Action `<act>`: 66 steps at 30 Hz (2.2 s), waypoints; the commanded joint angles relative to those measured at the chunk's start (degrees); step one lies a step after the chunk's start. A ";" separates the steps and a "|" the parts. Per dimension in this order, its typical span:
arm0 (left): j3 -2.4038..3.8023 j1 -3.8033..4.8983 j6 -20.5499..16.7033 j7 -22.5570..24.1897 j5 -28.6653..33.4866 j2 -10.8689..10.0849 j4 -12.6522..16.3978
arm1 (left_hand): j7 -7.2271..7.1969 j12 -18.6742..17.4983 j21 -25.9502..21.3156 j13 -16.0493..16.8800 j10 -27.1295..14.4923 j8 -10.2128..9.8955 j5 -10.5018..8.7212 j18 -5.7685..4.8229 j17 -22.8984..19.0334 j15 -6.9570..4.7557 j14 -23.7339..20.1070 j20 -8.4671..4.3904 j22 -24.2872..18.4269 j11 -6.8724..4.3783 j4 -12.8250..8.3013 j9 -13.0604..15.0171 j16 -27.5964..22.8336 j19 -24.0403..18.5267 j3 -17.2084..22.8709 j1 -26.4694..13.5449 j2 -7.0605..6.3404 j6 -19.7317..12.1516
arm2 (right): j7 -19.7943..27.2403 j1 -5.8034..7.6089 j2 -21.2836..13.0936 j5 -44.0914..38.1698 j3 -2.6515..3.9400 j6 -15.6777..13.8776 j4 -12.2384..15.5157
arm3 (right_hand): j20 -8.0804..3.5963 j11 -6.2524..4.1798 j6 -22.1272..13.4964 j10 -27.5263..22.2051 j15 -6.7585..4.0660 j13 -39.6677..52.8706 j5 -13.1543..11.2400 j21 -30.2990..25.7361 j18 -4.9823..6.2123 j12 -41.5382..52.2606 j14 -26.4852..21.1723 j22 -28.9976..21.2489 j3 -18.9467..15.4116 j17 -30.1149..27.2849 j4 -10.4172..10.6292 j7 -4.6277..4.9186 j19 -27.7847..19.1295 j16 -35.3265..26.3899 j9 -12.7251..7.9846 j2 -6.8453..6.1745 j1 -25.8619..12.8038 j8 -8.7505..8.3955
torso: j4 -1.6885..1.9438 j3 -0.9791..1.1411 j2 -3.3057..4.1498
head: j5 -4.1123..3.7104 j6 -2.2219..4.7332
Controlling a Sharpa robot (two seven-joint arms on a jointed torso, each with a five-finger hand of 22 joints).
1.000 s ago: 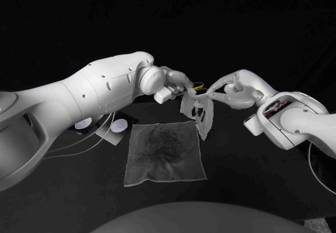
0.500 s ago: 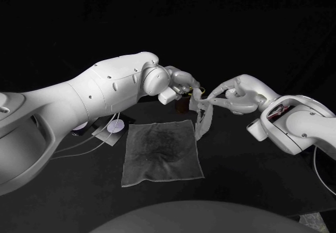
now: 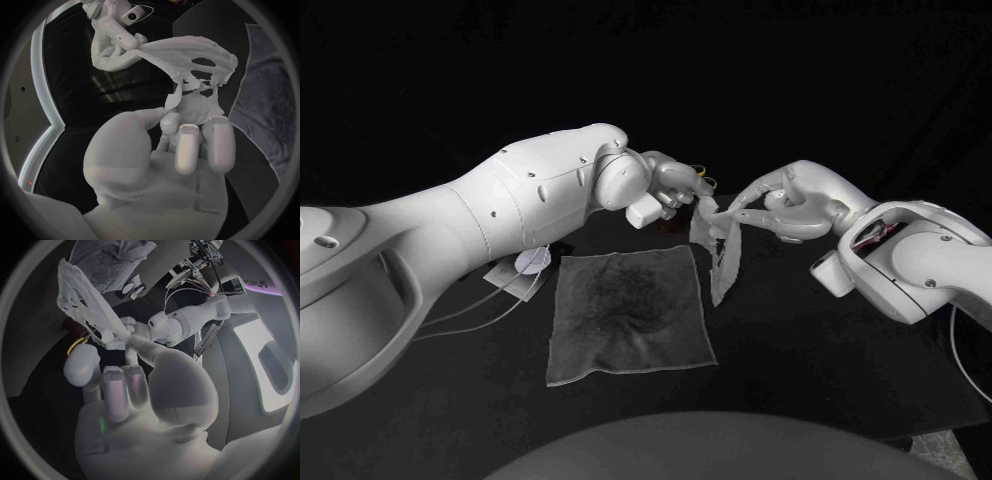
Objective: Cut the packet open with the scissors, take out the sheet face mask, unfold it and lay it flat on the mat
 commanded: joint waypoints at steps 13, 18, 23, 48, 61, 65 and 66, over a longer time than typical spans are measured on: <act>-1.06 -2.93 9.23 -0.89 -1.13 -2.33 0.14 | 0.10 -0.64 -0.47 -0.34 -0.76 0.33 0.19 -0.73 11.21 -0.31 4.93 -0.23 3.48 0.18 -3.52 0.10 0.18 -0.32 3.82 0.31 0.56 -0.74 | -1.13 -7.48 6.54 1.16 -0.42 0.35 -1.15 | 0.02 -0.37 0.32 5.22 -0.24 12.24 0.26 -0.41 1.19 0.28 5.88 7.06 0.17 14.63 0.22 -0.03 0.21 0.19 1.76 0.27 -0.04 1.24 | 0.21 -0.34 0.11 | 0.84 0.00; -1.41 -3.81 10.01 -1.14 -1.90 -3.17 -0.64 | 0.11 -0.68 -0.48 -0.39 -0.81 0.33 0.18 -0.73 11.23 -0.30 4.93 -0.22 3.48 0.19 -3.54 0.10 0.18 -0.33 3.81 0.33 0.57 -0.78 | -0.88 -10.26 10.39 1.13 -0.45 -0.91 -3.35 | 0.02 -0.37 0.32 5.21 -0.25 12.20 0.26 -0.72 1.25 0.23 5.85 6.98 0.16 14.50 0.25 -0.03 0.10 0.12 1.77 0.28 -0.07 1.25 | 0.16 -0.67 0.20 | 1.08 0.00; -1.67 -4.40 10.25 -1.30 -3.21 -4.19 -1.24 | 0.14 -0.70 -0.45 -0.41 -0.85 0.34 0.18 -0.74 11.18 -0.27 4.91 -0.21 3.52 0.22 -3.58 0.10 0.16 -0.33 3.80 0.39 0.60 -0.86 | -0.29 -12.52 14.63 1.16 -0.45 -2.59 -6.60 | 0.02 -0.37 0.31 5.18 -0.25 12.10 0.26 -0.95 1.29 0.09 5.84 6.92 0.15 14.43 0.28 -0.03 0.02 0.08 1.77 0.29 -0.10 1.26 | 0.31 -0.59 0.21 | 1.25 0.00; -2.13 -5.62 7.30 1.97 -13.90 -9.62 -2.62 | 0.20 -0.71 -0.49 -0.42 -0.91 0.39 0.18 -0.73 11.36 -0.22 4.95 -0.17 3.47 0.27 -3.72 0.12 0.23 -0.38 3.78 0.55 0.67 -1.03 | -0.37 -15.58 26.89 2.36 -0.42 -3.75 -15.13 | 0.02 -0.37 0.22 5.11 -0.27 11.91 0.27 -1.79 1.45 -0.18 5.77 6.70 0.23 14.13 0.44 -0.03 -0.29 -0.08 1.79 0.56 -0.16 1.27 | 0.31 -0.71 0.34 | 1.98 0.00; -2.56 -6.83 7.49 4.05 -19.02 -9.63 -4.76 | 0.25 -0.86 -0.48 -0.67 -1.11 0.40 0.19 -0.73 11.59 -0.18 5.02 -0.15 3.50 0.31 -3.86 0.11 0.33 -0.39 3.73 0.68 0.66 -1.18 | -1.73 -16.16 34.37 2.66 -0.43 -4.72 -20.45 | 0.02 -0.37 0.20 5.08 -0.28 11.81 0.27 -2.10 1.51 -0.32 5.72 6.62 0.27 13.94 0.51 -0.02 -0.39 -0.19 1.80 0.67 -0.18 1.29 | 0.28 -0.55 0.41 | 2.14 0.00; -2.66 -7.09 7.92 4.20 -19.60 -9.65 -5.48 | 0.27 -0.88 -0.40 -0.70 -1.14 0.40 0.18 -0.76 11.68 -0.17 5.04 -0.14 3.60 0.33 -3.89 0.11 0.36 -0.33 3.71 0.71 0.65 -1.21 | -2.04 -16.62 36.21 2.99 -0.44 -4.59 -21.33 | 0.02 -0.37 0.18 5.07 -0.29 11.78 0.27 -2.24 1.53 -0.36 5.72 6.58 0.29 13.93 0.55 -0.02 -0.44 -0.20 1.81 0.73 -0.21 1.30 | 0.24 -0.58 0.40 | 1.90 0.00; -2.68 -7.14 7.99 4.23 -19.78 -9.66 -5.63 | 0.27 -0.88 -0.40 -0.70 -1.14 0.40 0.18 -0.76 11.68 -0.17 5.04 -0.14 3.60 0.33 -3.89 0.11 0.36 -0.33 3.71 0.71 0.65 -1.21 | -2.11 -16.73 36.56 3.04 -0.44 -4.53 -21.46 | 0.02 -0.37 0.16 5.04 -0.29 11.71 0.27 -2.32 1.55 -0.46 5.70 6.56 0.31 13.84 0.60 -0.01 -0.47 -0.25 1.81 0.80 -0.23 1.30 | 0.25 -0.59 0.41 | 1.87 0.00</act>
